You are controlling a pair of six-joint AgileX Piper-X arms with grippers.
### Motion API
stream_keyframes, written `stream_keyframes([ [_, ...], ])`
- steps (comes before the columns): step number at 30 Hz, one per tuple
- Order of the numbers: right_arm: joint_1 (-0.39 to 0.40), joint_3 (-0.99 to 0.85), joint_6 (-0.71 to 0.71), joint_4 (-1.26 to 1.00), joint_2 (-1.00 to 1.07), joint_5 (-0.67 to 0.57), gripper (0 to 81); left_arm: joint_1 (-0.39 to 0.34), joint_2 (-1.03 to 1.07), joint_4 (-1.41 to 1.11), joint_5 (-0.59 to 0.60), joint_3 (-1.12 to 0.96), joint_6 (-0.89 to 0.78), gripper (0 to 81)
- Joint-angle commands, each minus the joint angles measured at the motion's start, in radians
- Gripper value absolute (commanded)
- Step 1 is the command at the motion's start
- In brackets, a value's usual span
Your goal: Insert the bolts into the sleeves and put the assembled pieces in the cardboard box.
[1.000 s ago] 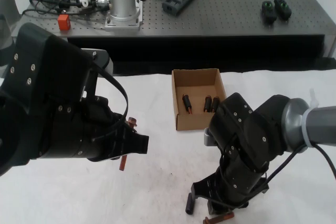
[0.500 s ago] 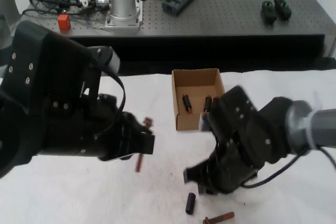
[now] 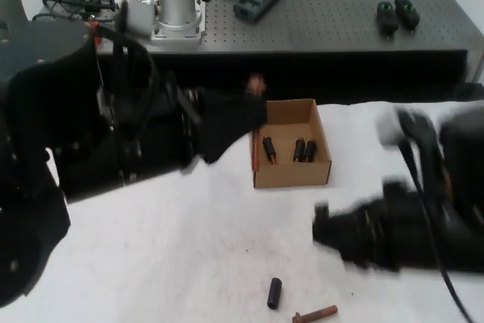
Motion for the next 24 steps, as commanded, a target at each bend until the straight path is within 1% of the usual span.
stream_keyframes([
  [1, 0.06, 0.145, 0.115, -0.308, -0.067, -0.19, 2.0, 0.003, 0.037, -0.128, 0.051, -0.002, -0.087, 0.6],
  [4, 0.11, 0.201, 0.196, -0.517, -0.042, -0.174, 2.0, 0.003, 0.081, -0.169, 0.088, -0.002, -0.11, 0.6],
  [6, 0.128, 0.198, 0.211, -0.579, -0.007, -0.174, 2.0, 0.003, 0.105, -0.17, 0.111, -0.002, -0.116, 0.6],
  [8, 0.133, 0.197, 0.212, -0.644, 0.027, -0.176, 2.0, 0.003, 0.124, -0.17, 0.135, -0.002, -0.127, 0.6],
  [12, 0.133, 0.197, 0.214, -0.758, 0.079, -0.179, 2.0, 0.003, 0.133, -0.17, 0.146, -0.002, -0.131, 0.6],
  [16, 0.133, 0.197, 0.237, -0.811, 0.086, -0.157, 2.0, 0.003, 0.133, -0.17, 0.153, -0.002, -0.131, 0.6],
  [24, 0.133, 0.164, 0.228, -0.824, 0.086, -0.14, 2.0, 0.003, 0.133, -0.17, 0.212, -0.002, -0.145, 0.6],
])
